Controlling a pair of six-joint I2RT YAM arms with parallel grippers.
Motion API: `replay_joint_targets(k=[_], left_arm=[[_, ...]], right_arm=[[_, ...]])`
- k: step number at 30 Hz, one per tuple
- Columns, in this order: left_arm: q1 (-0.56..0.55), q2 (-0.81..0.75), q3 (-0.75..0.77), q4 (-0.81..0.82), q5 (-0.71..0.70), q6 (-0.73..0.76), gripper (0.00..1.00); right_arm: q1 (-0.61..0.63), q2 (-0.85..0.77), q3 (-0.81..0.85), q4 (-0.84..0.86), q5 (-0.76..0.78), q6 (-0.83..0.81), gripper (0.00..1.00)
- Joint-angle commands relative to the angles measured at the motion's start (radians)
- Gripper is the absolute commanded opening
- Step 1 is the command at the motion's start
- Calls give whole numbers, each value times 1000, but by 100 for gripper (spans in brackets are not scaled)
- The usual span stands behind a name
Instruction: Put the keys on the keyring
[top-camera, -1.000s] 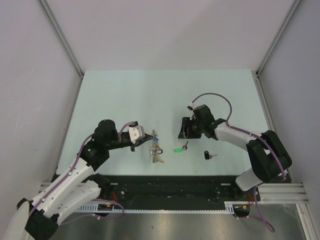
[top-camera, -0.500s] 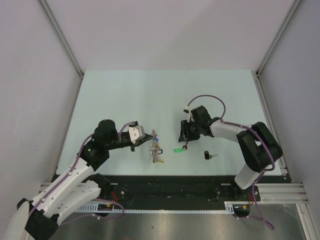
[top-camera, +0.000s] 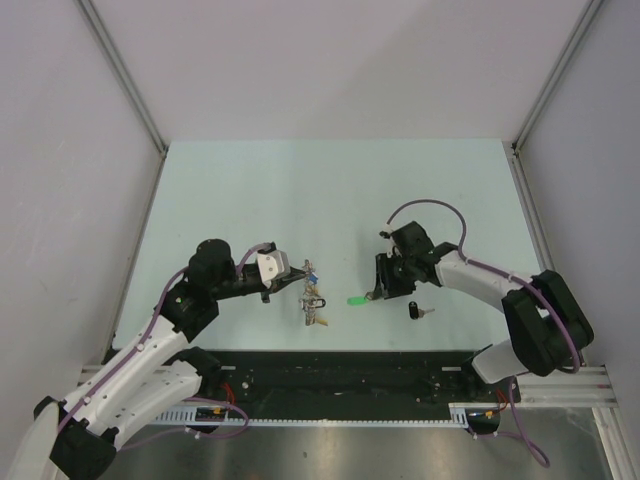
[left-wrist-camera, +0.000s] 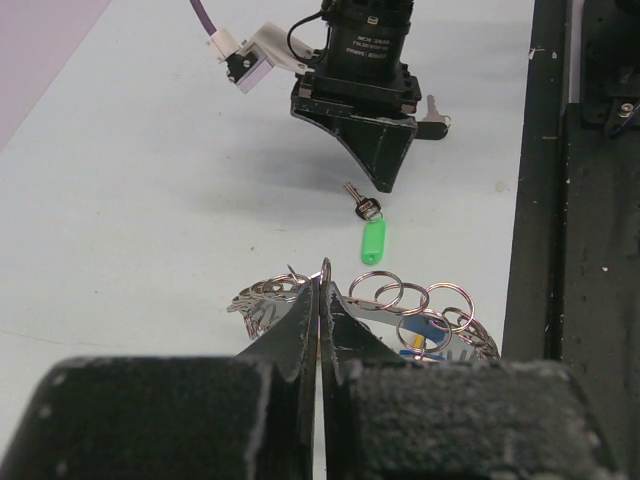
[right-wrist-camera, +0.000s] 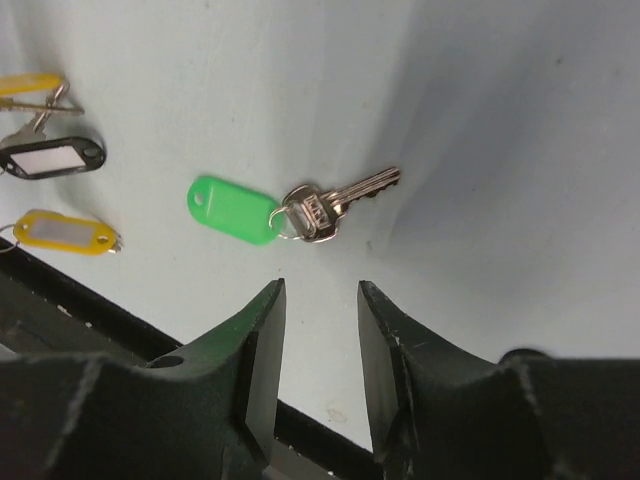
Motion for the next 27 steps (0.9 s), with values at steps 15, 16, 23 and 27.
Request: replay_joint_targets(k=[15,16,23,27], left_arm=[[3,-20,19,35,8,0,1],[3,-22,19,35,9,0,0],[3,-22,18,39,11,-4,1],[3,-23,19,39,9,-3,0]], right_arm=[[-23,-329,-121,-283,367,285,37],[-34,-354,-143,-283,363,303,37],[-98,-514,-276,-240,346,440,34],[-138,-518,-325,-164,294,472,31]])
